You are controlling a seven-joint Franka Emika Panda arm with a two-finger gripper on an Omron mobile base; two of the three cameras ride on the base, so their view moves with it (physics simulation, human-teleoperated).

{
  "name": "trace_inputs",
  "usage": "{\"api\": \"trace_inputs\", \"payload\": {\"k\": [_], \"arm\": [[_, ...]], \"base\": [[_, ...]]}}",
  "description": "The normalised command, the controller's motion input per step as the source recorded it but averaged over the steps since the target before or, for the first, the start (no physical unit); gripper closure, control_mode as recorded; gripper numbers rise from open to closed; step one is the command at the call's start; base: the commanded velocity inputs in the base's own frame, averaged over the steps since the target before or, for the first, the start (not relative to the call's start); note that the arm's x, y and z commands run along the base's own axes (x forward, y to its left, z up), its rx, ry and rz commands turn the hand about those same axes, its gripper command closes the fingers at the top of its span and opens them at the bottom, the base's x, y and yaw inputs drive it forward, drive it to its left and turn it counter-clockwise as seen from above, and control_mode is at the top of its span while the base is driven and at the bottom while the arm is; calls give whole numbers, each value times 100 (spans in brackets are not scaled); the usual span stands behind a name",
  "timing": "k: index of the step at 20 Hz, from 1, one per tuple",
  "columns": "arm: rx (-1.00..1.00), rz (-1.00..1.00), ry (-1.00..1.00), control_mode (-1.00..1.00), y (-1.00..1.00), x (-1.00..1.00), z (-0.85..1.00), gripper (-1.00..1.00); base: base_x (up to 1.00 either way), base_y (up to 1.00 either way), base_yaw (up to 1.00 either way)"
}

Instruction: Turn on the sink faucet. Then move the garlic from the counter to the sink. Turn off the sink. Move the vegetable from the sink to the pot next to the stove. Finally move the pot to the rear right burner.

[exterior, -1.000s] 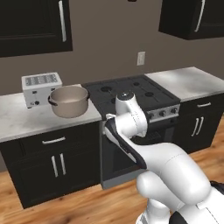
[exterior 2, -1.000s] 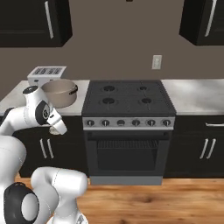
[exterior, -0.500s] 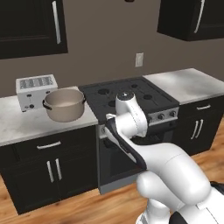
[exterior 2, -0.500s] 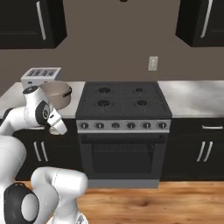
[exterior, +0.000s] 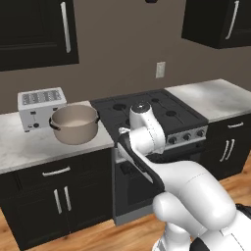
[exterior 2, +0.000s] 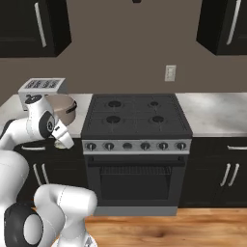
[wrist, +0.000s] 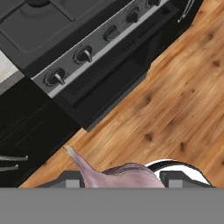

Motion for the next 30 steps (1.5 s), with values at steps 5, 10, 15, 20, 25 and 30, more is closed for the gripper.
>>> {"api": "trace_inputs", "payload": {"k": [5,10,15,20,25,30], "arm": [[0,0,0,100,0,0,0,100],[0,0,0,100,0,0,0,100],[0,0,0,100,0,0,0,100],[0,0,0,100,0,0,0,100],[0,0,0,100,0,0,0,100],[0,0,0,100,0,0,0,100]], "base": [[46,-3,1],[41,-23,11],[38,-35,18],[43,-42,20],[43,-29,19],[32,-6,19]]}}
